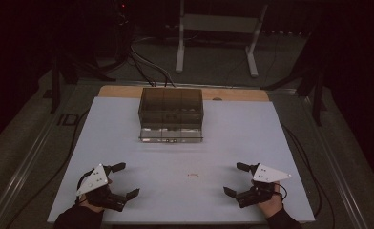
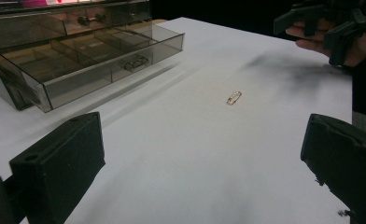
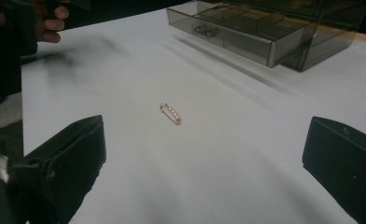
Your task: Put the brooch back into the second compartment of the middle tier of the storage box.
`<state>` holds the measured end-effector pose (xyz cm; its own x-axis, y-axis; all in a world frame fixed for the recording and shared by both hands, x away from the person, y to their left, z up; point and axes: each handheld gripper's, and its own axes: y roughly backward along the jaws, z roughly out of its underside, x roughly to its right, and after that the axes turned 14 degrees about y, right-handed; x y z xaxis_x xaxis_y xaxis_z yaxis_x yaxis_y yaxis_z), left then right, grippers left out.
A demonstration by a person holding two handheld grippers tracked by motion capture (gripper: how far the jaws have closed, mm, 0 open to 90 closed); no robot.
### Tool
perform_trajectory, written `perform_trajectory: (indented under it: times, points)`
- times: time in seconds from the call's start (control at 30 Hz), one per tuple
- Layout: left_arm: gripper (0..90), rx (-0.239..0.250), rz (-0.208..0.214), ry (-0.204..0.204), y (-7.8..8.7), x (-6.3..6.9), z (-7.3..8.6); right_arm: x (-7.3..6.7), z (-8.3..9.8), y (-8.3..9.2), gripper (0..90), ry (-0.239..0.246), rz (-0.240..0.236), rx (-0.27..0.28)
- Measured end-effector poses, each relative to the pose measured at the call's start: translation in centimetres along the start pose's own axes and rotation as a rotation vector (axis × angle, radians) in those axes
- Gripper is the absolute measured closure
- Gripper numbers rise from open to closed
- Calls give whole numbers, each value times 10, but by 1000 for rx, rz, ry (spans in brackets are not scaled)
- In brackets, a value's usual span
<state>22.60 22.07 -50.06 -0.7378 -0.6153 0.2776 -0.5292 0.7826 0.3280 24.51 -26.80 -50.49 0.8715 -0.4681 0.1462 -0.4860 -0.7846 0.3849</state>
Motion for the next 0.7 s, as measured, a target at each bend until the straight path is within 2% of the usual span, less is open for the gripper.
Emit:
perform_trajectory:
  times: [0.17,0.33,0.47,0.57,0.7]
  points:
    - [3,5,2,0,0,1,-1,-1,0,-2,0,-14,-35,-21]
    - [3,-2,5,4,-2,1,-1,-2,1,-6,0,-18,-37,-45]
    - [3,0,8,1,-2,2,-2,0,1,-5,0,-37,-41,-44]
    - [3,-7,8,2,-1,2,0,0,-2,-3,0,-53,-40,-22]
    - [3,-1,11,-3,0,3,0,-1,-6,-3,0,-47,-27,-29]
